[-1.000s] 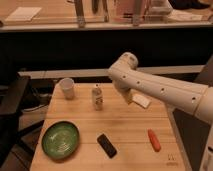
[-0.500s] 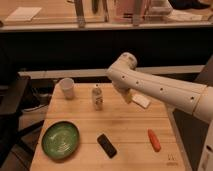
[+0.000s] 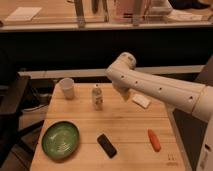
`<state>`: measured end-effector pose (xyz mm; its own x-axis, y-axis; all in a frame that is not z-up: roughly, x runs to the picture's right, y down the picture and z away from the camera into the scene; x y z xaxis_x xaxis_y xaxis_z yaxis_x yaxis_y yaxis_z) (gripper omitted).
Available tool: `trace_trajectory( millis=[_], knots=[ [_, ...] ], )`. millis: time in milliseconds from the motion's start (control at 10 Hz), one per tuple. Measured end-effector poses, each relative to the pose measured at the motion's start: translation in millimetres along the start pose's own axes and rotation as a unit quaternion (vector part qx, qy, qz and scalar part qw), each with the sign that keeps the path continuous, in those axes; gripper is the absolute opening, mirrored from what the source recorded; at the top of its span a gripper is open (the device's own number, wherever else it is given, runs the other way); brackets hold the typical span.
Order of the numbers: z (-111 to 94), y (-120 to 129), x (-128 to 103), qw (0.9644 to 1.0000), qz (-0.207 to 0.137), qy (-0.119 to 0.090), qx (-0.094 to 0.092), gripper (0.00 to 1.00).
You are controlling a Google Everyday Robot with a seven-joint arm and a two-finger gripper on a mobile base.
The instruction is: Knock the bottle over
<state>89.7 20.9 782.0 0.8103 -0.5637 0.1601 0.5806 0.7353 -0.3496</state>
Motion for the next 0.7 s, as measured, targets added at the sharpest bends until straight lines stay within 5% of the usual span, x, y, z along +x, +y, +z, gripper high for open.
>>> trace_trajectory(
  millis=[400,700],
  knots=[
    [0.3,-3.6,0.7,0.9999,-0.015,0.0,0.002,0.15],
    [1.0,-7.5,0.8,0.9997,-0.025,0.0,0.004,0.03]
  ],
)
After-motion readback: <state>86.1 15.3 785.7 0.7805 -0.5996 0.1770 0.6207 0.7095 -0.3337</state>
